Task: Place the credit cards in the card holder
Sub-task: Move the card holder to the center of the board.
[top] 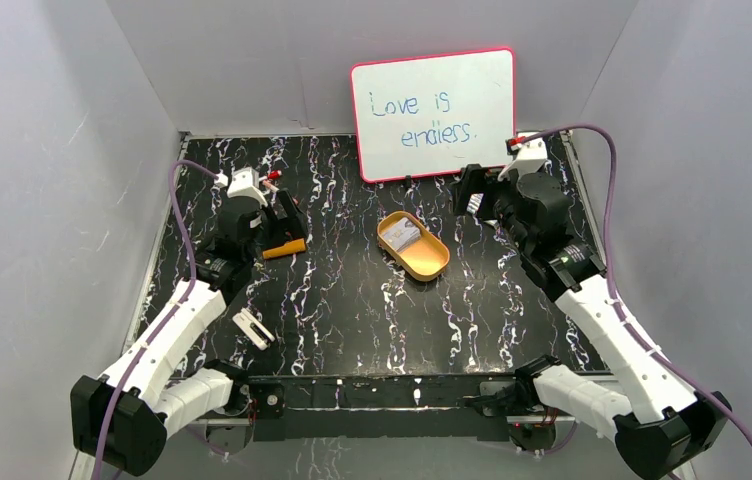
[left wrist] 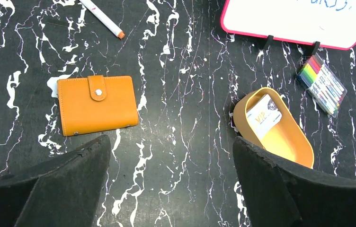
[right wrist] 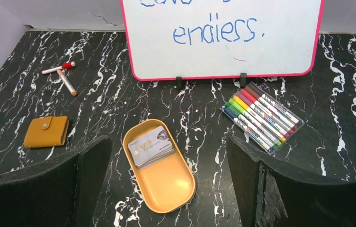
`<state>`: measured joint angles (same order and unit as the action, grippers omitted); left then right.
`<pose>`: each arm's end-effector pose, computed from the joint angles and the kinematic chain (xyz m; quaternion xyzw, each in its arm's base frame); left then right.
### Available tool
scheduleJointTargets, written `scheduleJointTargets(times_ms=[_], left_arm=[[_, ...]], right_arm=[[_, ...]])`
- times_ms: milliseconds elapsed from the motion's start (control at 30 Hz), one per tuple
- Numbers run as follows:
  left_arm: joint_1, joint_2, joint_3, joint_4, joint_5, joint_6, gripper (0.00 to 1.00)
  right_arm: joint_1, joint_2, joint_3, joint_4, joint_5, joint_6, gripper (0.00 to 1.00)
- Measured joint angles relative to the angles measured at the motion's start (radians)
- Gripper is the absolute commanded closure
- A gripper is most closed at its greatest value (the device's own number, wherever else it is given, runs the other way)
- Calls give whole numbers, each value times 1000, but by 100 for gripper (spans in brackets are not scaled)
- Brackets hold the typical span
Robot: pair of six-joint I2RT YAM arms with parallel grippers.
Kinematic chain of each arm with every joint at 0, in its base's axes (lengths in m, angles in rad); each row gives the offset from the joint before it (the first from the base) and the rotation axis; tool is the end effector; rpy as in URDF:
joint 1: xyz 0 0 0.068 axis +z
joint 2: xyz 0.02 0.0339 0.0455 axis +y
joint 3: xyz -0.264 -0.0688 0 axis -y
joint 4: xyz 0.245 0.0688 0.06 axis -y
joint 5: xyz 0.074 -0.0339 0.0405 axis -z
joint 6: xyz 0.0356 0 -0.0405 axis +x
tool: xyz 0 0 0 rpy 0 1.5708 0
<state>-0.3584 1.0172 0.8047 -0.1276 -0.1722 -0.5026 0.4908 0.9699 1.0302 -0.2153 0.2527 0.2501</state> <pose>0.2233 -0.0771 0.3087 -0.1081 0.8079 -0.1762 0.5519 0.1972 0.0953 0.3892 -0.0091 0.7581 0.1443 0.6360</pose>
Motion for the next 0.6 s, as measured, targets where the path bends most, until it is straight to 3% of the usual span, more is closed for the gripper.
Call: scheduleJointTargets(times_ms=[300, 600], left_arm=[[3, -18, -13, 8, -4, 0, 2], [4, -26, -26, -78, -159, -76, 4]], right_arm=[[13, 1, 3, -6, -83, -43, 4], [186, 84, -1, -24, -48, -39, 5]])
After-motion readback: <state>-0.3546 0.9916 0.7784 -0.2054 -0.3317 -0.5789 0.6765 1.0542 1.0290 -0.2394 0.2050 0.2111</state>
